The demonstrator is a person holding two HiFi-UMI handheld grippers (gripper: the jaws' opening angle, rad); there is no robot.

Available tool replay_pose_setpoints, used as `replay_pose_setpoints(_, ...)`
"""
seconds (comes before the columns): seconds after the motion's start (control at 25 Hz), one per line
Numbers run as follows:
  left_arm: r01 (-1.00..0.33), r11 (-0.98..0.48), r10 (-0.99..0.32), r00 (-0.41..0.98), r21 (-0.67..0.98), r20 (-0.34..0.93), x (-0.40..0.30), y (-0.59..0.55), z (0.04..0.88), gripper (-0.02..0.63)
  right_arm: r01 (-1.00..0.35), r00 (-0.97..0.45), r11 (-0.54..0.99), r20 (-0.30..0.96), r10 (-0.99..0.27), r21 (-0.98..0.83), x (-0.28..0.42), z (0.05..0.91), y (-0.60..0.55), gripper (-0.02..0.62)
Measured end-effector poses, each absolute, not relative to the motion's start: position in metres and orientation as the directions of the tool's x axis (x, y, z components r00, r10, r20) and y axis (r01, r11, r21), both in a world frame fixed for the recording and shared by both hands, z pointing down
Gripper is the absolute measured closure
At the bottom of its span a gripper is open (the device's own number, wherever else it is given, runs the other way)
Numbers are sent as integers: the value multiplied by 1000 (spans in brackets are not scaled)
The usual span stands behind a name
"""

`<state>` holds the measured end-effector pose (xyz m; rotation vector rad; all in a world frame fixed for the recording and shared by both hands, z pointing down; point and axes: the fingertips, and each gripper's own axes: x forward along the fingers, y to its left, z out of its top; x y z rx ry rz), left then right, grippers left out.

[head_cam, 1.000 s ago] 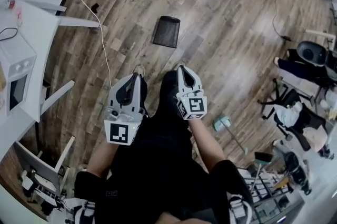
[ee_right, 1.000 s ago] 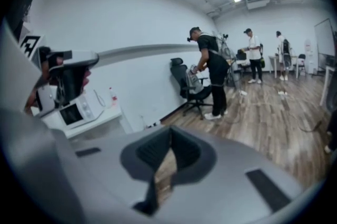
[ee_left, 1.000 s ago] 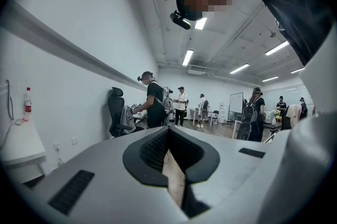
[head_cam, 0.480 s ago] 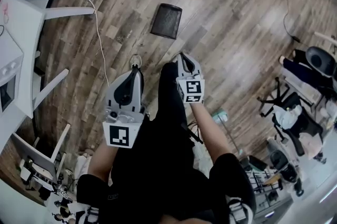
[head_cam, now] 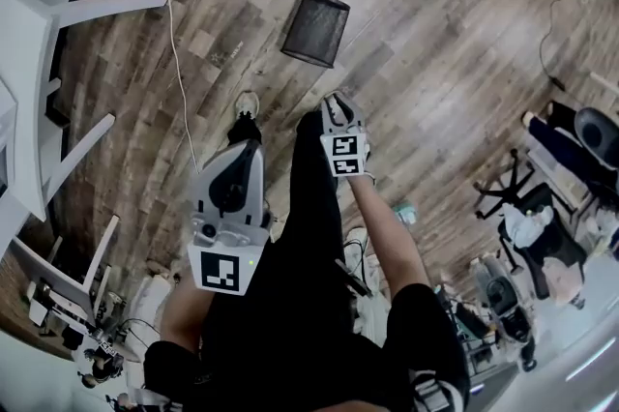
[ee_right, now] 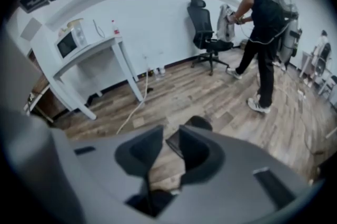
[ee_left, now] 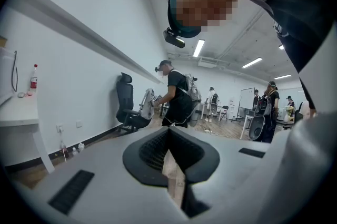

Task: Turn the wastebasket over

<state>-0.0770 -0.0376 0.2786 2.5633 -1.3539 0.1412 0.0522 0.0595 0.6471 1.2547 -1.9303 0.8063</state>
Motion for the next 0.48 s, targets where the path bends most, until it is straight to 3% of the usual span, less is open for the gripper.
replay_pose_setpoints(0.48,-821,-535,-786,570,200,238,-90,-34,364,572,-924,-170,381,920,-352,-25,66,813,84,439)
